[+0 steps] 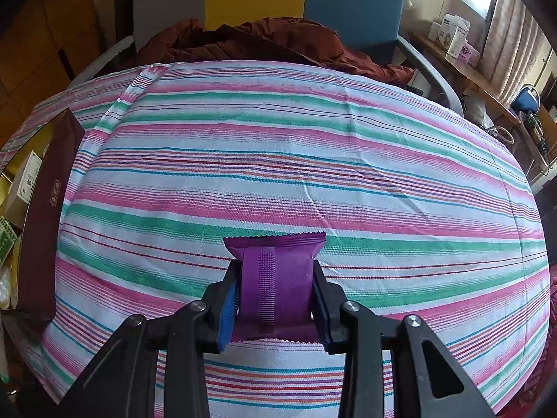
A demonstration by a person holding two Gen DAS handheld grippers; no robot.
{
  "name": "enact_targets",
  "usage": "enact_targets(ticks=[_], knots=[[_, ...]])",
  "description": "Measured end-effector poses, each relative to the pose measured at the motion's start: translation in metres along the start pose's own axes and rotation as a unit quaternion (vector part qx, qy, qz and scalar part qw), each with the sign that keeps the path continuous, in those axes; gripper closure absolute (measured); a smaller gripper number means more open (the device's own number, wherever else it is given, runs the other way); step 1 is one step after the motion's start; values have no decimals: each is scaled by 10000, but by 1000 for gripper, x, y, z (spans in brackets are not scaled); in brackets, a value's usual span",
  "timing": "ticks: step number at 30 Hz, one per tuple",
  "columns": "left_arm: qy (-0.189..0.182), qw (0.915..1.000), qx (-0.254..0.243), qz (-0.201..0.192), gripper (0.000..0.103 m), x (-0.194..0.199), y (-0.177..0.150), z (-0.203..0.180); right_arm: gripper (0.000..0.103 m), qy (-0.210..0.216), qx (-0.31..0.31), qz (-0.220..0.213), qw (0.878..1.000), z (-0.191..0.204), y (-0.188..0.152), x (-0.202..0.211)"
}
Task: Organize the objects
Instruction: 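Carry both packets into the gold tray and open both grippers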
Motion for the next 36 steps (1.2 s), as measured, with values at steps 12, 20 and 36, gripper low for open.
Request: enact_targets(ticks=[12,20,36], knots=[[330,9935,1068,-237,67,48,-29,98,67,-66,244,157,9996,18,-4,-5],[900,9768,1922,-300,67,79,-67,175,67,522,530,-67,9972,65,-1,27],[137,9450,3204,-635,67,112,-101,244,67,2207,1902,-704,9540,252,-15,110]])
Point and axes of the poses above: each gripper's, at about its wrist camera, not at the fingertips, and x roughly against the way its jaws point, z to its left, y to its top, the point moved 3 cm from there along -x, roughly the way its jaws point, and after that the axes turned 7 degrees about z, right-handed, at the moved point
